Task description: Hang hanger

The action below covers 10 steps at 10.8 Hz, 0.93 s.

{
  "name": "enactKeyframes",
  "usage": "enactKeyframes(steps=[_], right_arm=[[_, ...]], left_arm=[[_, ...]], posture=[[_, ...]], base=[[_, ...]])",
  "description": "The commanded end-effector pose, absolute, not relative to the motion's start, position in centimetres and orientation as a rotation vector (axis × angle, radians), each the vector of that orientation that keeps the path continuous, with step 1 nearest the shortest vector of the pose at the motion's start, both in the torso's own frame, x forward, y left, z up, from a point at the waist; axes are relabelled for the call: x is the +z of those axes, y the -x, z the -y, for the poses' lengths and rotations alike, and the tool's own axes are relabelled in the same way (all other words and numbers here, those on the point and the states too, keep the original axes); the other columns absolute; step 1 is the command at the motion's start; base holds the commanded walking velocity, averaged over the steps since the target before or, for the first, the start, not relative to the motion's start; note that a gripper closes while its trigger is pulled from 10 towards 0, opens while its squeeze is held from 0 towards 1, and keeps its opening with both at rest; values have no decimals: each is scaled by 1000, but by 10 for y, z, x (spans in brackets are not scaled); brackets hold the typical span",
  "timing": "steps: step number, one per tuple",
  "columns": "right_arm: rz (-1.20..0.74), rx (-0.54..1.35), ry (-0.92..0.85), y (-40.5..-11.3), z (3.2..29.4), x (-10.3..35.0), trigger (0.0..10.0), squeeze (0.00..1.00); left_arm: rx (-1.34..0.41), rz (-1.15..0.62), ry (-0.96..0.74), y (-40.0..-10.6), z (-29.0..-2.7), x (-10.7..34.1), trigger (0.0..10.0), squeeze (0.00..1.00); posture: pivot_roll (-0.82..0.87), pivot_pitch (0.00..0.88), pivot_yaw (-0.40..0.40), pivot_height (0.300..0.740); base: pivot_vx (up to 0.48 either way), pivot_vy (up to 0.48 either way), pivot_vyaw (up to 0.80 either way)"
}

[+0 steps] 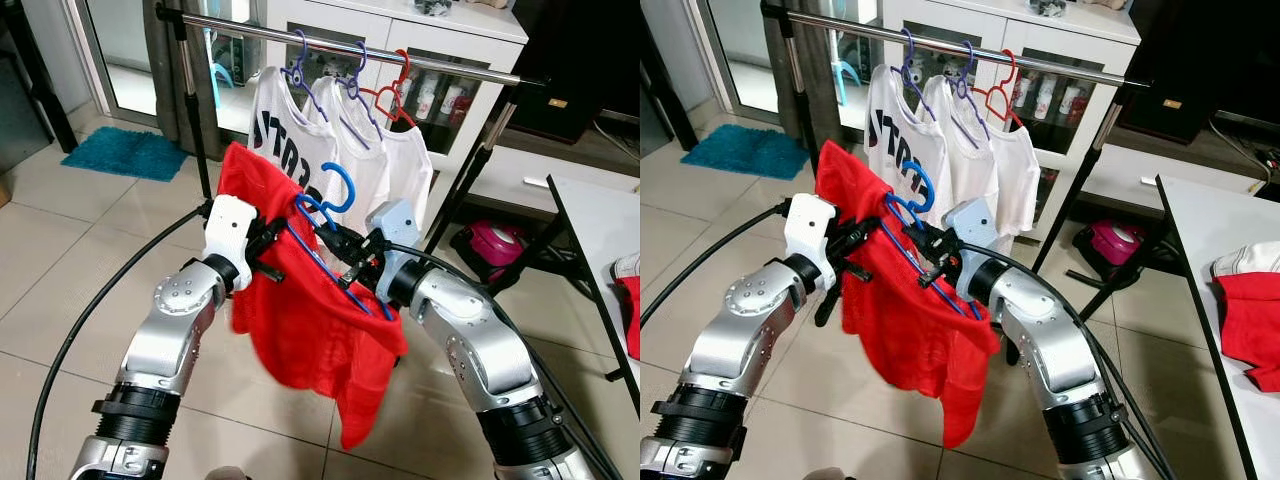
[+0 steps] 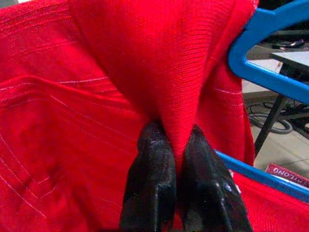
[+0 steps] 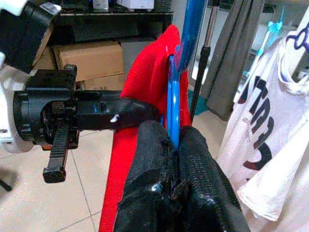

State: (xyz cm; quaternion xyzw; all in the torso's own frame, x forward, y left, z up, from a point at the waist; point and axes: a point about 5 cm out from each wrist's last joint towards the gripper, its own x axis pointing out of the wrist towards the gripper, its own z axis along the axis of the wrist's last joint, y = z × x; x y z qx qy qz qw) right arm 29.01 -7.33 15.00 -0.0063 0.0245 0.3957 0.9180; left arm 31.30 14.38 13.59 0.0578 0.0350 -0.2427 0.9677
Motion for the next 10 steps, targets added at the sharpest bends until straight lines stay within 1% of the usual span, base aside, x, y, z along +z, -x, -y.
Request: enactKeyframes(steps=[1,5,8,9,10], right_arm=[[-9,803,15,-292,79,160,0,0],[-14,801,18,-292,79,160,0,0],[-156,754,126,-290,90,136,0,0],[-183,739,153,-290,94,131,0,0],[-180,731,149,-291,96,132,0,0]], left_arm=[[-482,-65,-112,-313,-144,137,0,0],[-481,-59,-108,-313,-146,138,0,0],[-520,25,-96,-297,-160,153,0,0],[-547,35,-104,-291,-163,158,0,0],[-538,23,-123,-288,-168,157,0,0]], posture=[[-9,0,-110,740],[-9,0,-111,740],[2,0,-120,740],[4,0,-120,740],[3,0,-122,740]], base=[[0,0,0],[0,0,0],[0,0,0],[0,0,0],[0,0,0]])
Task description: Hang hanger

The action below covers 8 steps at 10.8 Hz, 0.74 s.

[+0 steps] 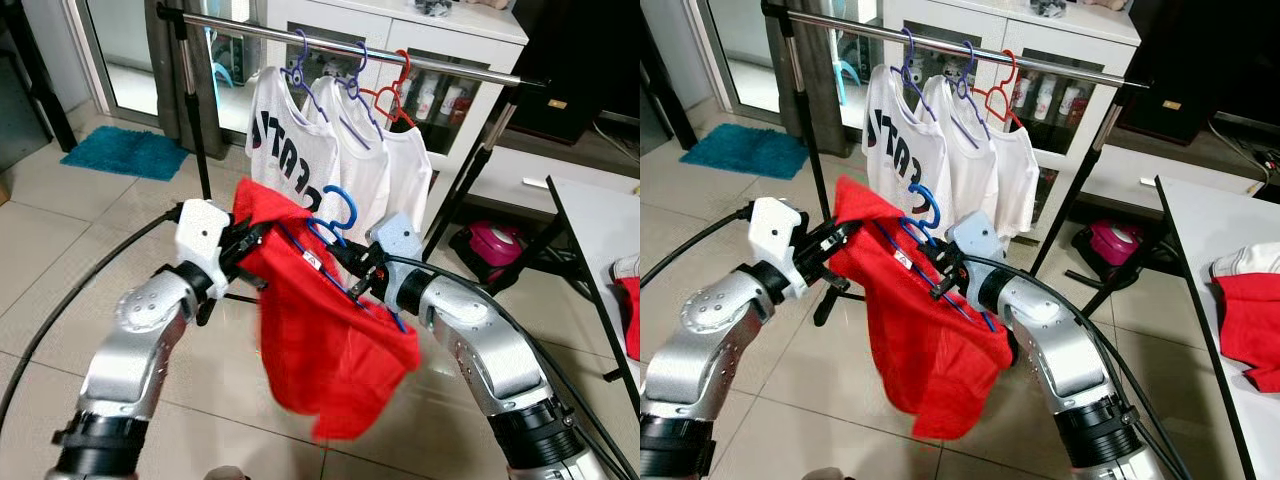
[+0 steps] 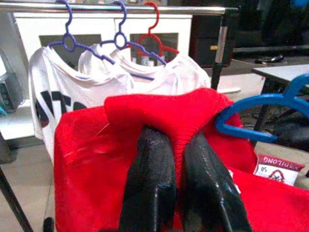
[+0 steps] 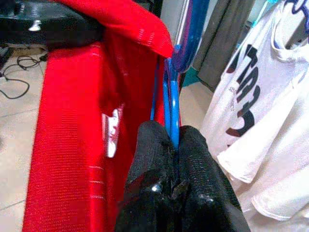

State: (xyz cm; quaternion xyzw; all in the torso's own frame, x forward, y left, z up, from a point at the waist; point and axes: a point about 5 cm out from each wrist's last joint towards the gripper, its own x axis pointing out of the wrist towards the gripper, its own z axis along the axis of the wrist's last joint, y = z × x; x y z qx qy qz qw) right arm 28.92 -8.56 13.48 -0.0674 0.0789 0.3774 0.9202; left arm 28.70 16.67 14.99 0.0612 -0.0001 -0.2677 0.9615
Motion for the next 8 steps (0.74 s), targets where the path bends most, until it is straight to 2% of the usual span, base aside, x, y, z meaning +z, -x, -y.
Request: enactKeyframes(steps=[1,3,5,7,8], right_arm=[[-186,725,157,-291,98,132,0,0],[-214,775,224,-285,108,127,0,0],[-195,985,247,-263,114,132,0,0],[-153,1050,146,-256,119,145,0,0],[-77,1101,-27,-253,120,166,0,0]], left_arm=[[-533,15,-138,-286,-171,156,0,0],[-389,81,-196,-296,-198,181,0,0],[-105,130,-274,-312,-248,211,0,0],[33,91,-323,-320,-279,215,0,0],[103,-39,-380,-323,-299,191,0,0]], posture=[[1,0,-124,740],[4,0,-129,740],[11,0,-124,740],[11,0,-120,740],[10,0,-117,740]], base=[[0,0,0],[0,0,0],[0,0,0],[0,0,0],[0,0,0]])
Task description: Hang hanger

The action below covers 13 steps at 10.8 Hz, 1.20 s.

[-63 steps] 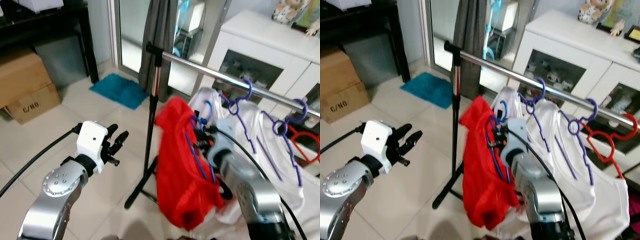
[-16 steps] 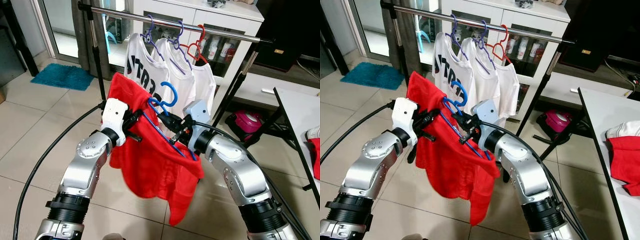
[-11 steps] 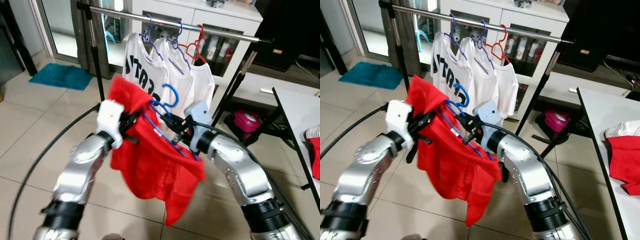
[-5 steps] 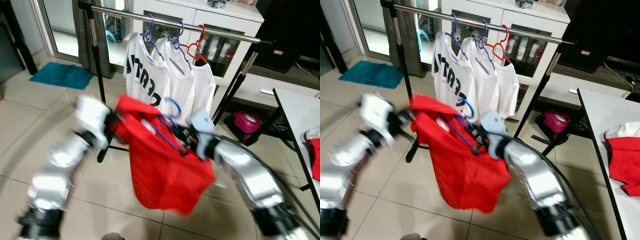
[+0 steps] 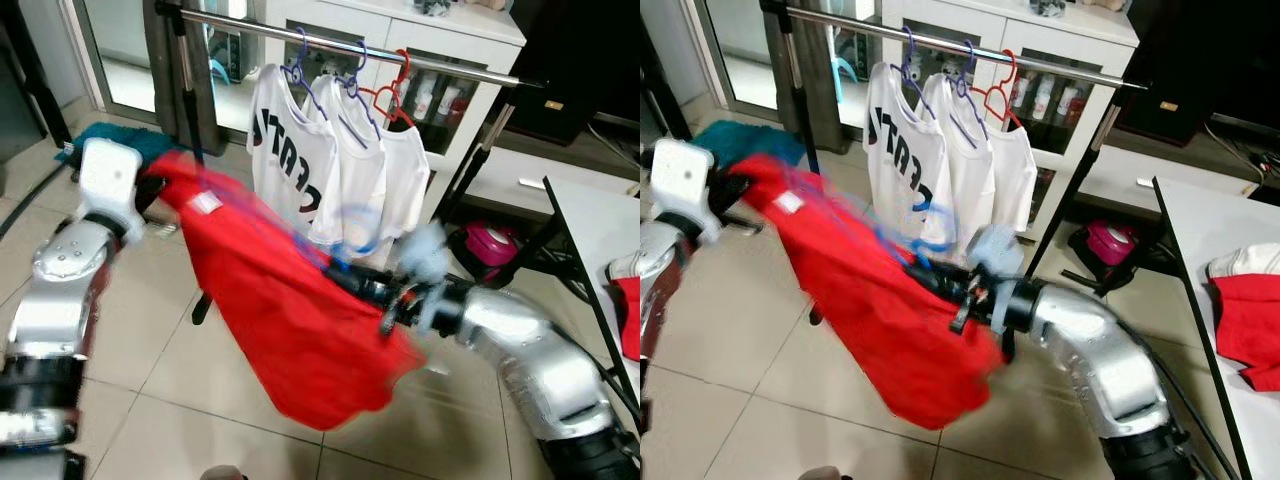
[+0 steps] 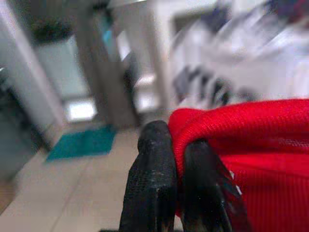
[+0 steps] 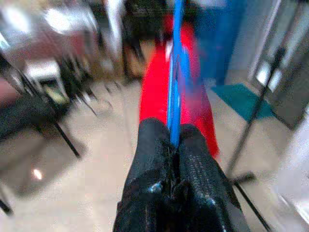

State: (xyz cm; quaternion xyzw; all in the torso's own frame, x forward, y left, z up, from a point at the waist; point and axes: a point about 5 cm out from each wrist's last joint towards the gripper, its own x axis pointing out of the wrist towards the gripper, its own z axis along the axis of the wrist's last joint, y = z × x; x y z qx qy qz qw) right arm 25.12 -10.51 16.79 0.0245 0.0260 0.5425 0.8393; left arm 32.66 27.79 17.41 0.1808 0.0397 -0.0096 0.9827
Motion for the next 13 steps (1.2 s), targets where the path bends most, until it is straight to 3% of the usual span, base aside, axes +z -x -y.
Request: enactKeyframes(steps=[1,2,3,5,7,8,9,10,11,13], right_arm=[[-43,1153,-115,-247,117,176,0,0],[-18,1151,-168,-246,114,181,0,0],[6,1015,-208,-258,111,184,0,0],[-3,562,-270,-296,119,177,0,0],[-7,359,-225,-309,124,169,0,0],[-35,320,-141,-309,128,161,0,0],[-90,283,-81,-305,133,150,2431,0],[-160,293,-41,-298,136,136,10000,0],[-209,311,-23,-285,140,124,10000,0],[-270,241,-1,-252,151,106,10000,0]], left_arm=[[145,-108,-387,-325,-304,173,0,0],[89,-120,-317,-328,-291,161,0,0],[-51,-105,-260,-329,-262,154,0,0],[-483,1,-177,-312,-182,157,0,0],[-705,58,-138,-284,-149,168,0,0],[-659,49,-143,-278,-156,169,0,0],[-560,12,-157,-272,-171,165,0,0],[-429,-25,-180,-267,-187,159,4745,0],[-307,-63,-193,-259,-202,151,10000,0],[-172,-177,-165,-235,-212,130,10000,0]], posture=[[6,0,-113,740],[4,0,-109,740],[0,0,-102,740],[3,0,-99,740],[10,0,-104,740],[22,0,-110,740],[30,0,-113,740],[35,0,-114,740],[37,6,-112,740],[13,6,-96,740]], base=[[0,0,0],[0,0,0],[0,0,0],[0,0,0],[0,0,0],[0,0,0],[0,0,0],[0,0,0],[0,0,0],[0,0,-800]])
